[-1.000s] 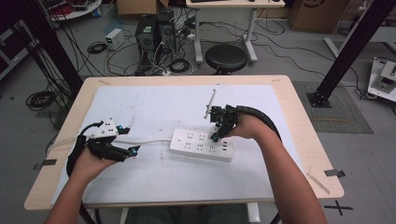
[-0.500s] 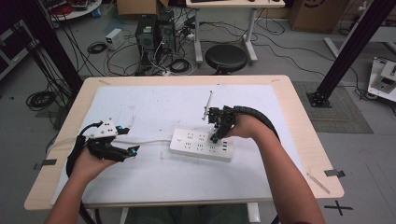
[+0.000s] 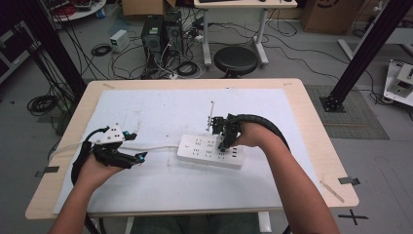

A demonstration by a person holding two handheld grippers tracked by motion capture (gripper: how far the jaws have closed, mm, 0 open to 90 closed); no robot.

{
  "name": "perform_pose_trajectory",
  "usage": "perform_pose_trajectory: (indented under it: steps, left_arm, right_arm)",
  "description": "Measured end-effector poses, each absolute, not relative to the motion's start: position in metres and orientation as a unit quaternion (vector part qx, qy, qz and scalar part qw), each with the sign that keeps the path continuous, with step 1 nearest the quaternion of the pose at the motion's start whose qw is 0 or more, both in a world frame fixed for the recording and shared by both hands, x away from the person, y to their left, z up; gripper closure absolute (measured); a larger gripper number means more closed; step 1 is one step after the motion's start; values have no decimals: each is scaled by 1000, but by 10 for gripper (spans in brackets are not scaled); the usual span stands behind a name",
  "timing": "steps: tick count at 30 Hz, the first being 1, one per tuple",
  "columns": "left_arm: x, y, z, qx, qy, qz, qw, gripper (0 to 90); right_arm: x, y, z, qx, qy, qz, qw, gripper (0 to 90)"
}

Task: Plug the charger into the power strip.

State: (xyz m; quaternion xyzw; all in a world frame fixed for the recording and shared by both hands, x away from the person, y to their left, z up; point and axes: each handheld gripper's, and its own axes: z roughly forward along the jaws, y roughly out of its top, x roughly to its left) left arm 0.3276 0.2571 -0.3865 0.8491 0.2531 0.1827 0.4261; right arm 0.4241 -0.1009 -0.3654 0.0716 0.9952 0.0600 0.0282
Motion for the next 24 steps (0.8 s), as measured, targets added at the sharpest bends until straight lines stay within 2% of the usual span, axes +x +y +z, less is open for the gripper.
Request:
perform_pose_trajectory:
  steps: [4,12,13,24]
  left_arm:
    - [327,256,-386,849,253,183,426,214]
    - [326,256,-382,848,251,187,429,214]
    - [326,256,-382,848,251,187,429,214]
    - [329,253,-383,852,246,181,425,214]
  right_arm:
    - [427,-104,-366,80,994,71,17,638]
    - [426,-103,-369,87,994,70,19,639]
    - [422,-100,-370,80,994,63,31,639]
    - [427,-100,-370,80,995,59,20,636]
